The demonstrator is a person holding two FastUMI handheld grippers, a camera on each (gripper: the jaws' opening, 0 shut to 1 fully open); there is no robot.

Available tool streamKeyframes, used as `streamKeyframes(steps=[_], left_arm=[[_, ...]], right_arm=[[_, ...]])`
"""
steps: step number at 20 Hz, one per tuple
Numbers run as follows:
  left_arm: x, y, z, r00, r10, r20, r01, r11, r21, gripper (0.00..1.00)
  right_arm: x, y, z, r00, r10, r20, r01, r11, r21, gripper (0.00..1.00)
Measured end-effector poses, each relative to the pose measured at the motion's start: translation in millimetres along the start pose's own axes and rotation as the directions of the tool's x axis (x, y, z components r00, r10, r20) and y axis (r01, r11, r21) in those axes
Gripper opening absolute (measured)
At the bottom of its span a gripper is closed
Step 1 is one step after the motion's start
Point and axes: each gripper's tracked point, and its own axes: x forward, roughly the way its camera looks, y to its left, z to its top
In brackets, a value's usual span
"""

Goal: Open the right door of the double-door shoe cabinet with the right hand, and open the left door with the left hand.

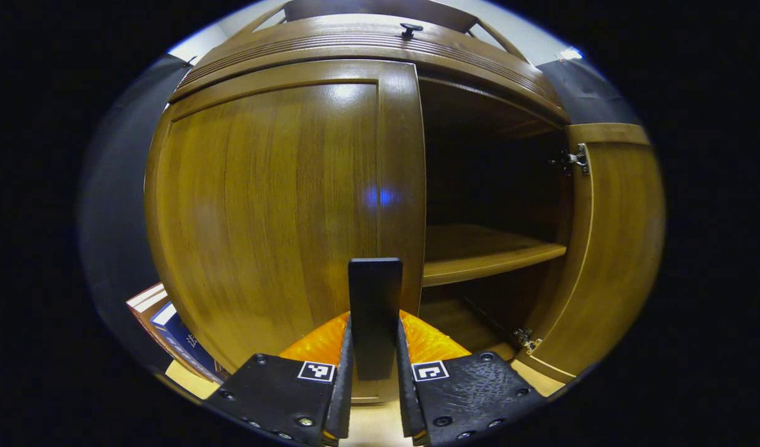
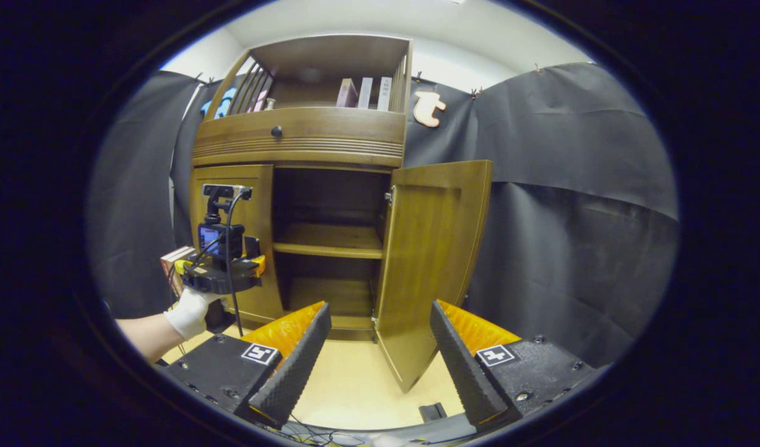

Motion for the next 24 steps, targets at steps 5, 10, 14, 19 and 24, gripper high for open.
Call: streamKeyframes(steps=[5, 10, 14, 19, 24], left_arm=[[-39.9, -0.1, -6.2, 0.999, -0.047, 0.015, 0.047, 0.999, 0.024, 0.31], [-88.8, 11.7, -12.1, 0.999, -0.045, 0.025, 0.044, 0.998, 0.036, 0.35], [-121.5, 24.9, -17.6, 0.999, -0.03, 0.029, 0.029, 0.999, 0.023, 0.31], [-151.9, 46.2, -24.3, 0.999, 0.0, 0.037, -0.001, 0.999, 0.036, 0.31], [-177.1, 68.2, -29.6, 0.999, 0.025, 0.039, -0.026, 0.999, 0.034, 0.31]], right_arm=[[-12.2, 16.1, -5.6, 0.999, 0.042, -0.013, -0.042, 0.999, 0.005, 1.0], [-24.5, 39.9, -5.7, 0.994, 0.111, -0.015, -0.111, 0.994, -0.005, 1.0], [-30.5, 56.1, -10.4, 0.985, 0.168, -0.029, -0.168, 0.986, -0.001, 1.0], [-33.7, 78.2, -11.1, 0.972, 0.23, -0.035, -0.231, 0.973, -0.001, 1.0], [-37.1, 101.9, -14.6, 0.958, 0.284, -0.042, -0.285, 0.959, -0.01, 1.0]])
